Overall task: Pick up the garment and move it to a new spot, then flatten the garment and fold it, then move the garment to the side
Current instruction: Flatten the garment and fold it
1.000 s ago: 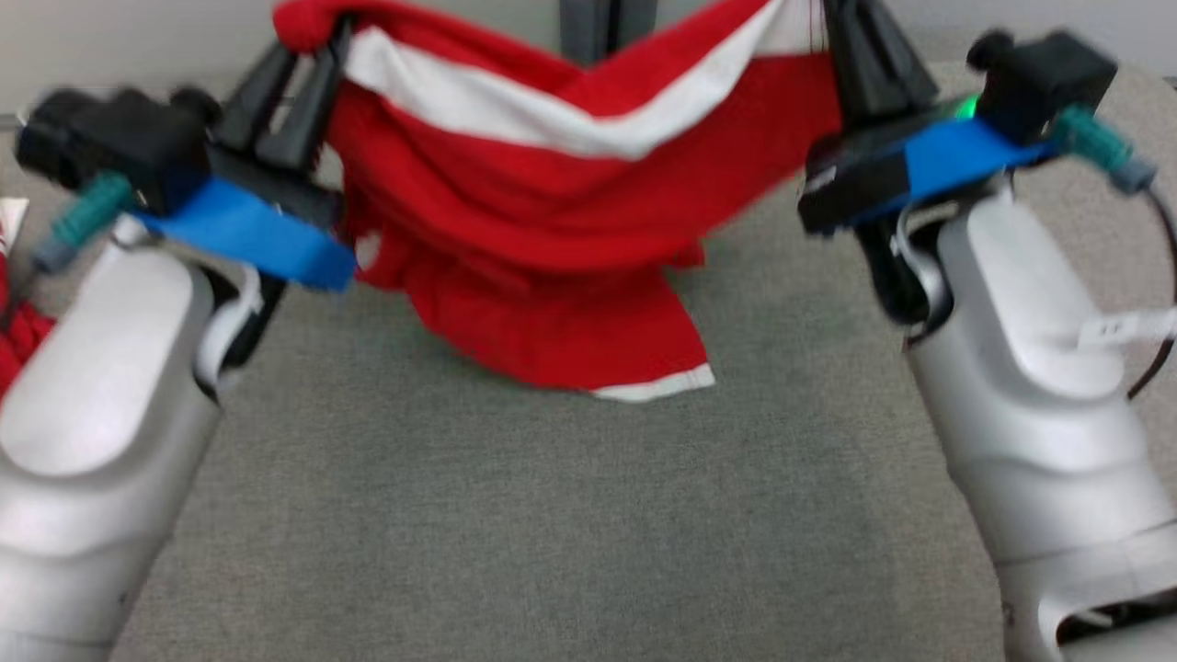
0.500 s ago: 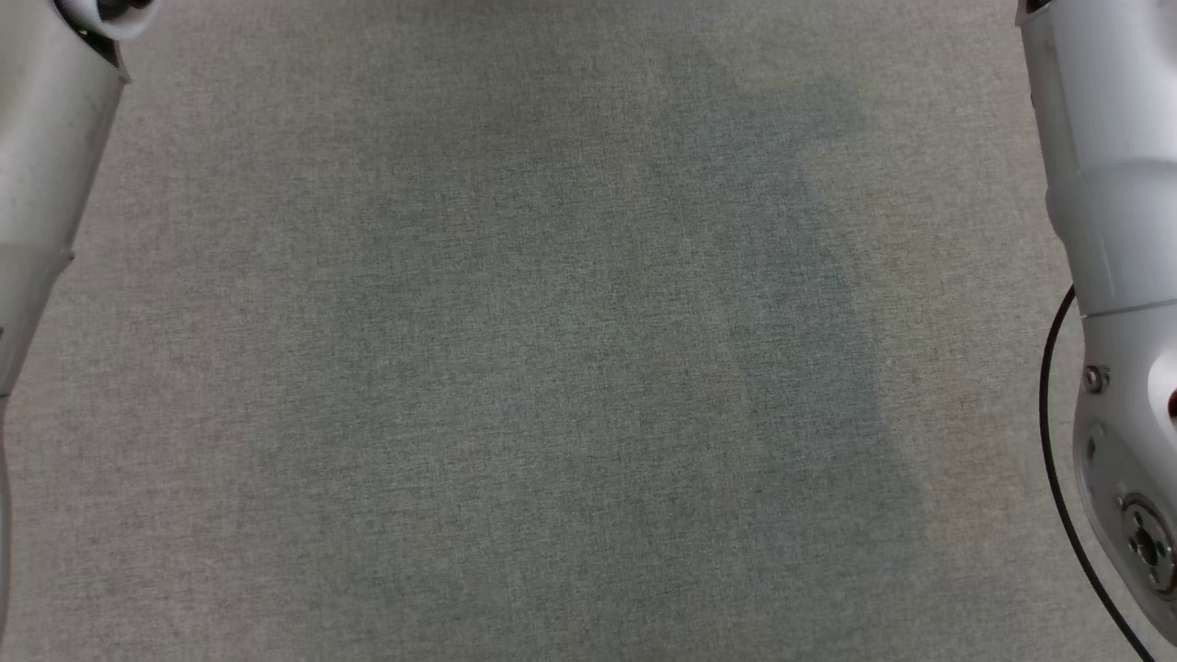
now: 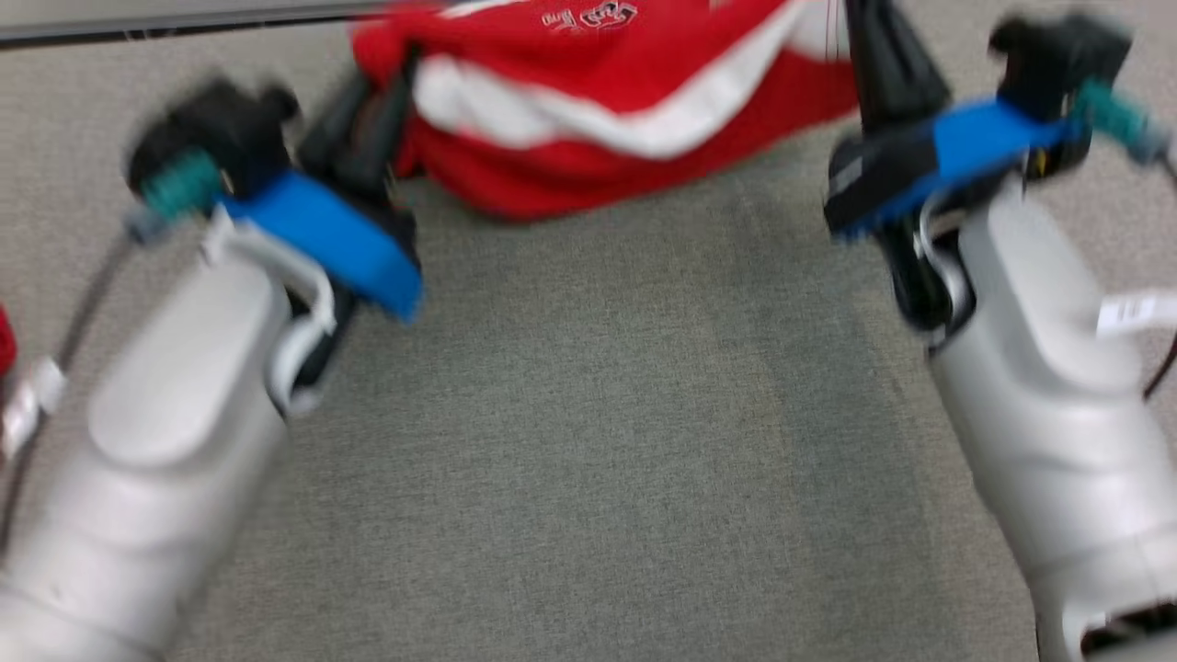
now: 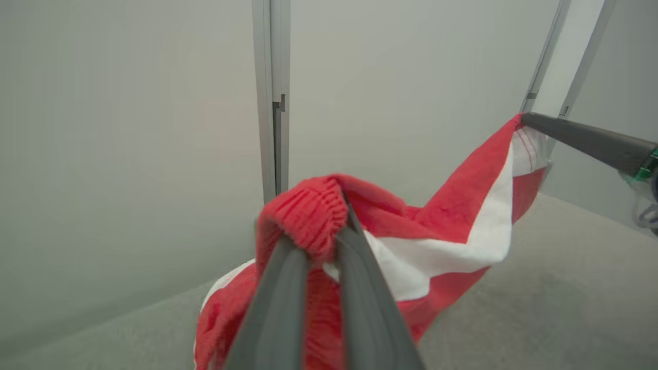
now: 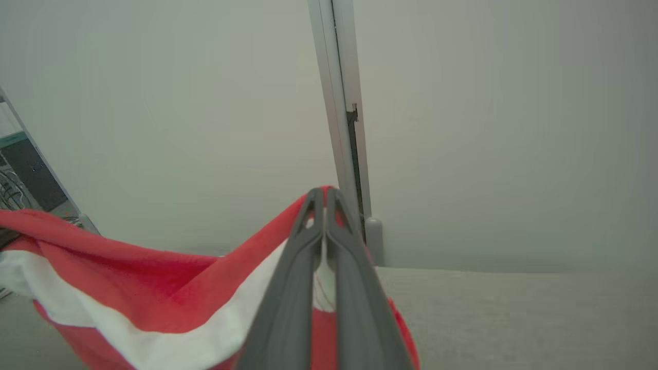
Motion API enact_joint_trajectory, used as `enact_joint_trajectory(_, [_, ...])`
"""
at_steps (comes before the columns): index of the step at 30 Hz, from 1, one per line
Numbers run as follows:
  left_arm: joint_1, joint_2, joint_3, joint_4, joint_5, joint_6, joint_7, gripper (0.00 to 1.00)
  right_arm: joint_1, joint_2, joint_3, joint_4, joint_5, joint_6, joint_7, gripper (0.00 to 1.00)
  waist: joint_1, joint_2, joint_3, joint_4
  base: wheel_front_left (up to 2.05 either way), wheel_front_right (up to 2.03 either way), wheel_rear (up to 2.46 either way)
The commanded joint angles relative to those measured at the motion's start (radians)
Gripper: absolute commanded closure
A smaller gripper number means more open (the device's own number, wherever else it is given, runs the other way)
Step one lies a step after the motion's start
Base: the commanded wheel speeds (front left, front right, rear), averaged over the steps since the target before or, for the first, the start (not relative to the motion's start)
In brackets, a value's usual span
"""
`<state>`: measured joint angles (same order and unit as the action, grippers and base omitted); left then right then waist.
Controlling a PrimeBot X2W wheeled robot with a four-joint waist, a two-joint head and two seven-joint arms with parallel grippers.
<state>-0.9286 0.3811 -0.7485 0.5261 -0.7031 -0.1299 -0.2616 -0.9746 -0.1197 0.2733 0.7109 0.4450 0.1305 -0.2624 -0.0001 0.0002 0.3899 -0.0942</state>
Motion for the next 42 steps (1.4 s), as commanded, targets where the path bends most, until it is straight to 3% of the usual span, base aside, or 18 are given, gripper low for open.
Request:
enact_joint_trajectory(1, [0.019,-0.001,0.013,-0.008,0.006,-0.001,-0.004,1.00,0.024,-0.008,0.001,-0.011,0.010,0.000,-0.004,1.00,0.0001,-0.0002,-0.011,-0.005,0.00,0.00,0.00])
enact_joint_trajectory(6, [0.279,-0.035,0.107,-0.066,0.059,0.002,-0.004,1.00,0.272,-0.052,0.047,-0.127,0.066,0.000,-0.004,1.00,0.0001,-0.0002,-0.083,-0.003,0.00,0.00,0.00])
enact_joint_trajectory(15, [0.651,-0.054,0.214,-0.149,0.131,0.017,-0.005,1.00,0.679,-0.111,0.023,-0.299,0.151,0.000,-0.004,1.00,0.0001,-0.0002,-0.206,0.002,0.00,0.00,0.00])
enact_joint_trajectory(25, [0.856,-0.018,0.220,-0.250,0.142,0.033,0.000,1.00,1.032,-0.117,-0.062,-0.513,0.178,0.000,0.060,1.00,0.0001,-0.0002,-0.266,0.011,0.00,0.00,0.00])
enact_joint_trajectory(33, [0.941,-0.010,0.224,-0.320,0.103,0.052,0.018,1.00,1.123,-0.069,-0.148,-0.649,0.107,0.000,0.141,1.00,0.0001,-0.0002,-0.273,0.002,0.00,0.00,0.00])
enact_joint_trajectory(42, [0.858,-0.017,0.191,-0.304,0.117,0.032,0.030,1.00,0.977,-0.068,-0.198,-0.622,0.065,0.000,0.165,1.00,0.0001,-0.0002,-0.253,0.033,0.00,0.00,0.00])
